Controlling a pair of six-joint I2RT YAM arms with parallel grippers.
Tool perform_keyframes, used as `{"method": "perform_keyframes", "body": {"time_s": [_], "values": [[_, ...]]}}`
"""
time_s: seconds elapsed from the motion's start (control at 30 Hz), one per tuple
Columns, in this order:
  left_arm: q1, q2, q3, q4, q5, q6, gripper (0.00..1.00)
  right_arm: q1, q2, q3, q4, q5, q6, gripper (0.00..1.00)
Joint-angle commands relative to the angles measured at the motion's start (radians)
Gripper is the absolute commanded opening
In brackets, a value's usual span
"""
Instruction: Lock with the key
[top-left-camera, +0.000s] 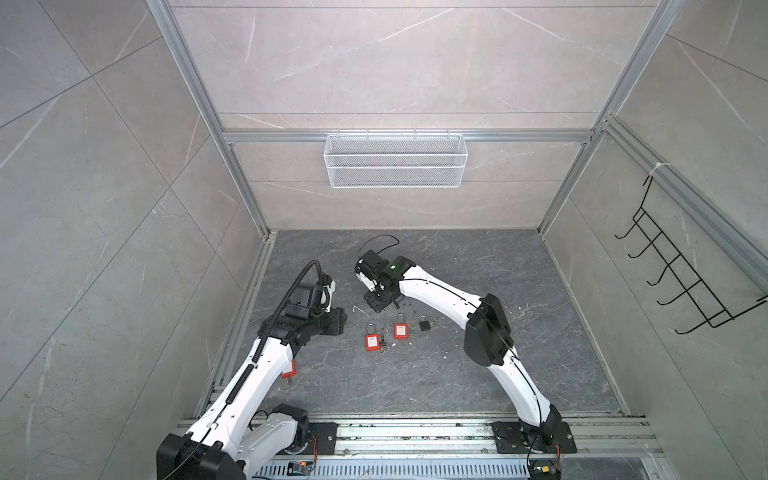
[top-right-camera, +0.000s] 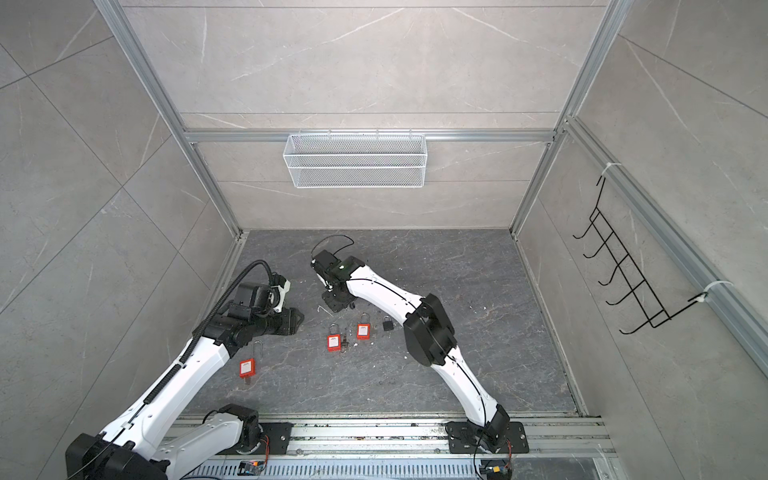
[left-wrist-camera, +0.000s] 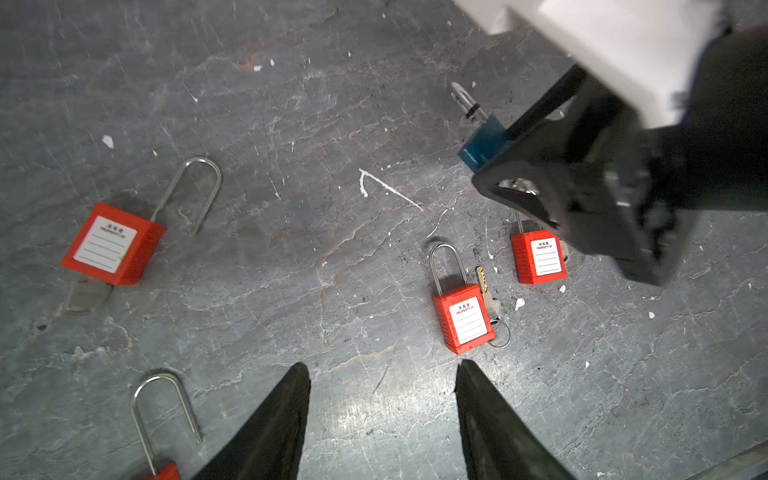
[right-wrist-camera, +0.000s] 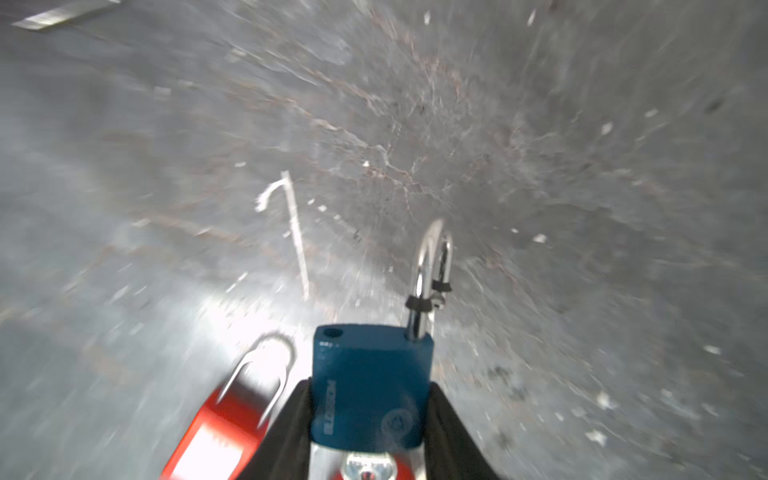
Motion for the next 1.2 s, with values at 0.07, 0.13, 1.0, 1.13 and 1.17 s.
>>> {"method": "perform_keyframes", "body": {"time_s": [0.07,0.13,1.0,1.13,1.17], "values": [[0.005,-0.053,0.05,0.093,0.083,0.148,0.59,-0.018,-0.367,-0.334,0.194,-0.181,-0.263,0.36],[0.005,-0.067,0.043,0.134,0.177,0.209,0.59,-0.028,-0.484,-0.478,0.231,-0.255,-0.333,0.36],[-0.16,-0.112,-0.018,0.212,0.653,0.932,0.48,-0.019,-0.828,-0.77,0.08,-0.58,-0.482,0.32],[-0.186,-0.114,-0.046,0.255,0.557,0.921,0.46,-0.016,-0.825,-0.762,0.072,-0.604,-0.486,0.32],[-0.188,-0.113,-0.05,0.257,0.558,0.923,0.46,-0.013,-0.825,-0.76,0.07,-0.608,-0.487,0.32]]}}
